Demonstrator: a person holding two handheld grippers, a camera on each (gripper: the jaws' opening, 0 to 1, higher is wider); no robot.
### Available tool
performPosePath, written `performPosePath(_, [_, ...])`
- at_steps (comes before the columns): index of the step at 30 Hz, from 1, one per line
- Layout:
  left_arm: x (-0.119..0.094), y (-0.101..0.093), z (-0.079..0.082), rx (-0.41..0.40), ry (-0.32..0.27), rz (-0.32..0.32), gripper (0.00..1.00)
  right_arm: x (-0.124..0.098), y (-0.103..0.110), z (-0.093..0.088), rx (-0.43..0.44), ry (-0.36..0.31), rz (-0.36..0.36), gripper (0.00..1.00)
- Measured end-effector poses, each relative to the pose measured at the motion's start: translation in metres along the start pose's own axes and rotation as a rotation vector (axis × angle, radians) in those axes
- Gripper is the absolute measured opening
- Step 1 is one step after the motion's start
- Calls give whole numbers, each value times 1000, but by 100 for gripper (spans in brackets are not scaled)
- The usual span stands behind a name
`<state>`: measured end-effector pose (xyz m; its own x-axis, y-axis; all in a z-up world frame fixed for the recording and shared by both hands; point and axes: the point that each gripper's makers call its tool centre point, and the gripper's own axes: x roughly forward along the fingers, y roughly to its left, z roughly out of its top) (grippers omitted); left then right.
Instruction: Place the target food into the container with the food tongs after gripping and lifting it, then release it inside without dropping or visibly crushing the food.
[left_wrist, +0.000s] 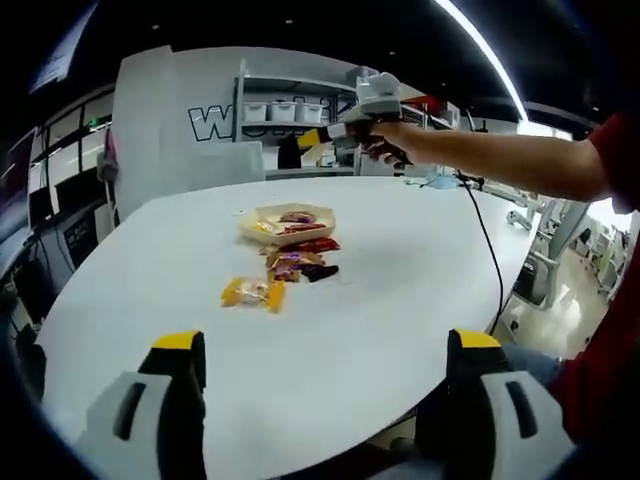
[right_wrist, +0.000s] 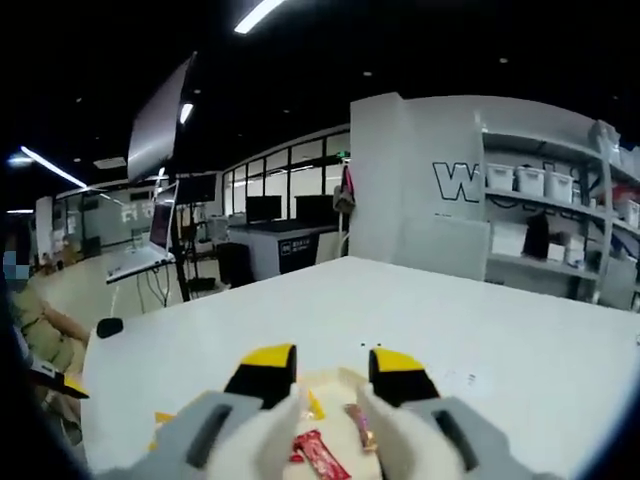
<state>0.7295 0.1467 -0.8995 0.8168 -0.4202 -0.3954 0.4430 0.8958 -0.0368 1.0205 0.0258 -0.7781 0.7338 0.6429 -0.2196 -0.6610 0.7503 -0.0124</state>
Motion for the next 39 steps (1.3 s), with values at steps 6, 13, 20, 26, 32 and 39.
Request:
performPosePath(6, [-1, -3, 1, 9, 2, -4, 98, -6, 4, -1, 8, 0, 7, 24])
performPosePath(13, [-3, -7, 5, 16, -9, -8, 98, -12, 10, -8, 6, 19, 22, 24])
performPosePath(20, [-1, -12, 4, 20, -7, -17, 98, -18, 22, -20, -10, 28, 46, 24])
performPosePath(26, [-1, -19, 3, 32, -4, -35, 98, -22, 23, -37, 15, 50, 58, 24])
performPosePath(32, [1, -22, 0, 29, 3, -42, 98, -30, 30, -47, 43, 46, 70, 24])
performPosePath(39, [6, -26, -1, 34, 10, -54, 98, -37, 36, -53, 59, 39, 85, 24])
